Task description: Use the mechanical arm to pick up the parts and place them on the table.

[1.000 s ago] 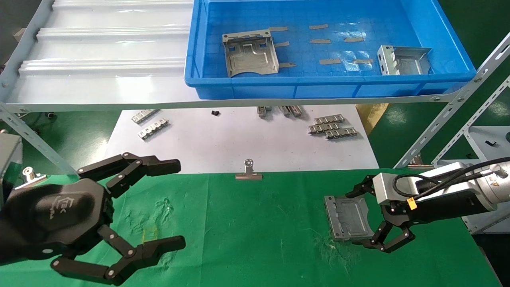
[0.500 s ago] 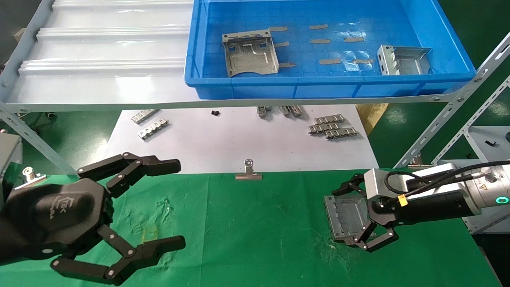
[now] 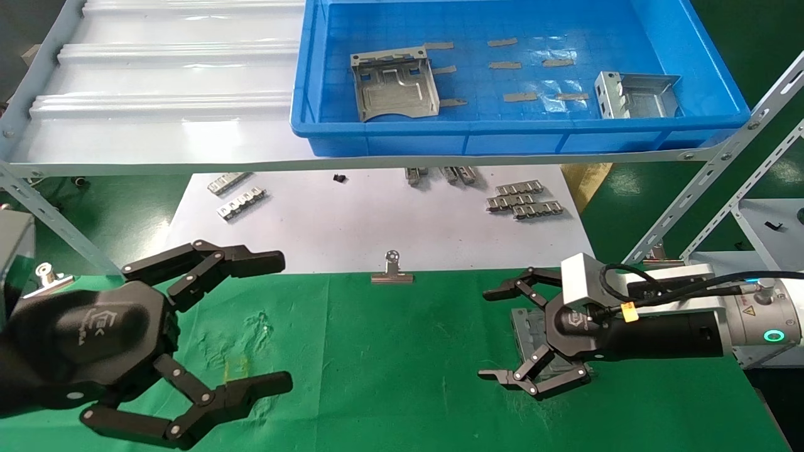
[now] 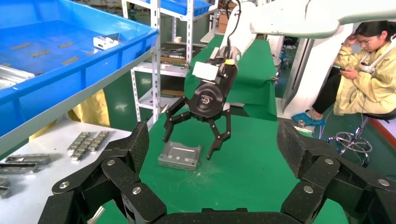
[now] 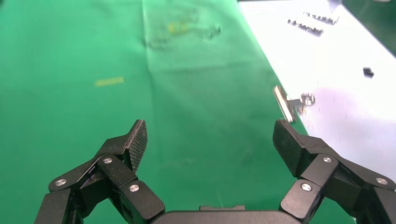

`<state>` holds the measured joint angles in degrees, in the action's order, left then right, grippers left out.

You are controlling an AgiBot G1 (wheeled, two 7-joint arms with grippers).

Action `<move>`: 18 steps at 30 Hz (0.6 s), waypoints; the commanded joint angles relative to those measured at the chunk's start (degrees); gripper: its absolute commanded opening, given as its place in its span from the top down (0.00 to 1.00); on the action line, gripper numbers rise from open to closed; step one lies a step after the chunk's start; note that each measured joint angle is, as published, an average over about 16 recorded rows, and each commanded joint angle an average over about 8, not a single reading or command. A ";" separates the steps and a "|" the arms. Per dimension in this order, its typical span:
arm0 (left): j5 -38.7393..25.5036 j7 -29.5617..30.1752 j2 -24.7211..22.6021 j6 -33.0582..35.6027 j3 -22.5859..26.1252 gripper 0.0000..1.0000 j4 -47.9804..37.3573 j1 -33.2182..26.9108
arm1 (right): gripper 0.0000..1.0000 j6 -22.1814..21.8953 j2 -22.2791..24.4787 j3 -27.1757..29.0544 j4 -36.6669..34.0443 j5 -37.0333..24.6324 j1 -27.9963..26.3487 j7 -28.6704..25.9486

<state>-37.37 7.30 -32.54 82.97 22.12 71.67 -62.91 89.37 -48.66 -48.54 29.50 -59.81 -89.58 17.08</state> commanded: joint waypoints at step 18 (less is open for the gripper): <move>0.00 0.00 0.00 0.00 0.00 0.00 0.00 0.00 | 0.00 -1.83 6.81 16.24 22.02 8.96 13.99 -13.90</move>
<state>-37.37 7.29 -32.54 82.97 22.12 71.66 -62.91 87.53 -41.85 -32.30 51.51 -50.84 -75.59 3.18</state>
